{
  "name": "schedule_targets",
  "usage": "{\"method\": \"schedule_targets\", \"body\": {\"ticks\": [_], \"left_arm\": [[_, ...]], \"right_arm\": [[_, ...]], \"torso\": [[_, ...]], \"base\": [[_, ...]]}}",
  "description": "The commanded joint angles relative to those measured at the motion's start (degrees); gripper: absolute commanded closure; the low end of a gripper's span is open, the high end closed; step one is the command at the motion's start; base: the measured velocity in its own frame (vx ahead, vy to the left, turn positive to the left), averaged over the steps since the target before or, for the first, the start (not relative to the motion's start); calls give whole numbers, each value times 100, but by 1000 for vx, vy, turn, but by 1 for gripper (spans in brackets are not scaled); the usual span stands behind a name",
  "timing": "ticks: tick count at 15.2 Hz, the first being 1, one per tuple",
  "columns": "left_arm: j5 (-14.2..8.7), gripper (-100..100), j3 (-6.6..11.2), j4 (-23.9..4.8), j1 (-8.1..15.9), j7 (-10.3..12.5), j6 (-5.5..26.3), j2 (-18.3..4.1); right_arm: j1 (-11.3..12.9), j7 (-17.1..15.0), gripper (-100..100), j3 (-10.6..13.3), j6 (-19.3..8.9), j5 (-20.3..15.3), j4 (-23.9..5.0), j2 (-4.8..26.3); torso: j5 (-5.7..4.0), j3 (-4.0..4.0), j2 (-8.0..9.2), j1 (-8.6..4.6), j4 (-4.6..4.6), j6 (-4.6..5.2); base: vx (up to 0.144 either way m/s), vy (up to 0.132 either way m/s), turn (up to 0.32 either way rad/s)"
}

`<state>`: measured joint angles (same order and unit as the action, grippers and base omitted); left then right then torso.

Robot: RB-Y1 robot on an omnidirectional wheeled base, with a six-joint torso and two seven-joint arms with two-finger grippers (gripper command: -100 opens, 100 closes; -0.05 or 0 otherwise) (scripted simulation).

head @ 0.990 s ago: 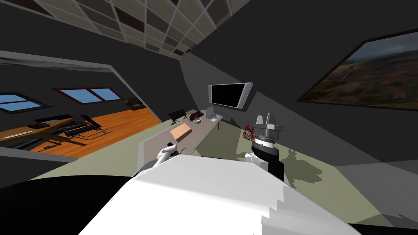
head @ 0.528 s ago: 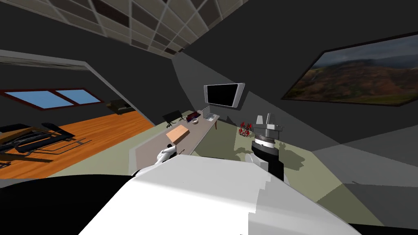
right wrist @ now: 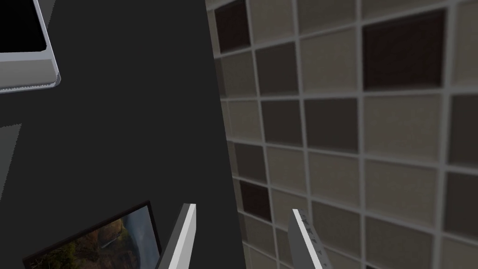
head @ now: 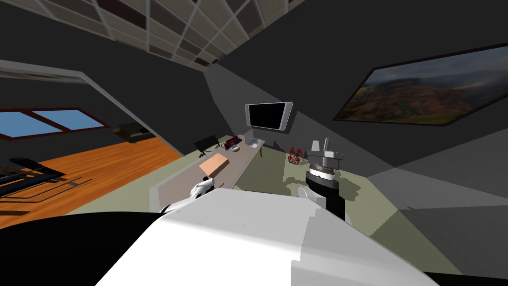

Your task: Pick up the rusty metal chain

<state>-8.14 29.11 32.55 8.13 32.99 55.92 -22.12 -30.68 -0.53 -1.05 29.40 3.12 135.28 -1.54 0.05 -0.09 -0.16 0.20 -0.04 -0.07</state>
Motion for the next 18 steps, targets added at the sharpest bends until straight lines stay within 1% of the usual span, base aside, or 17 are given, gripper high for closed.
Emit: {"method": "schedule_targets", "body": {"ticks": [1,6,7,8,12,13,17,18], "left_arm": [[5,-100,-28,-68,-55,-13,-179,57],[13,-100,-76,-208,-139,-35,-468,149],[12,-100,-65,-165,-124,-26,-378,131],[12,100,-67,-181,-127,-30,-412,135],[8,100,-63,-183,-128,-24,-398,136],[7,100,-38,-96,-72,-18,-237,76],[-1,100,10,44,12,5,52,-16],[6,100,-7,-21,1,2,-66,10]], "right_arm": [[0,0,0,0,0,0,0,0],[0,0,0,0,0,0,0,0],[0,0,0,0,0,0,0,0],[0,0,0,0,0,0,0,0],[0,0,0,1,0,0,0,-1],[0,0,0,1,0,0,0,0],[1,0,0,1,0,0,0,-1],[1,0,0,1,0,0,0,-1]], "torso": [[0,0,0,0,0,0],[-1,-11,-18,-5,-4,1],[-1,-10,-17,-6,-4,1],[-2,-8,-13,-8,-3,2],[11,-5,-7,9,-2,8],[12,-5,-8,13,-2,8],[9,7,14,7,3,11],[9,9,17,4,4,10]], "base": [[43,34,62],[50,20,33],[25,6,11],[9,3,0],[0,0,3],[-36,-16,-50],[-63,-27,-59],[-37,-19,-16]]}}
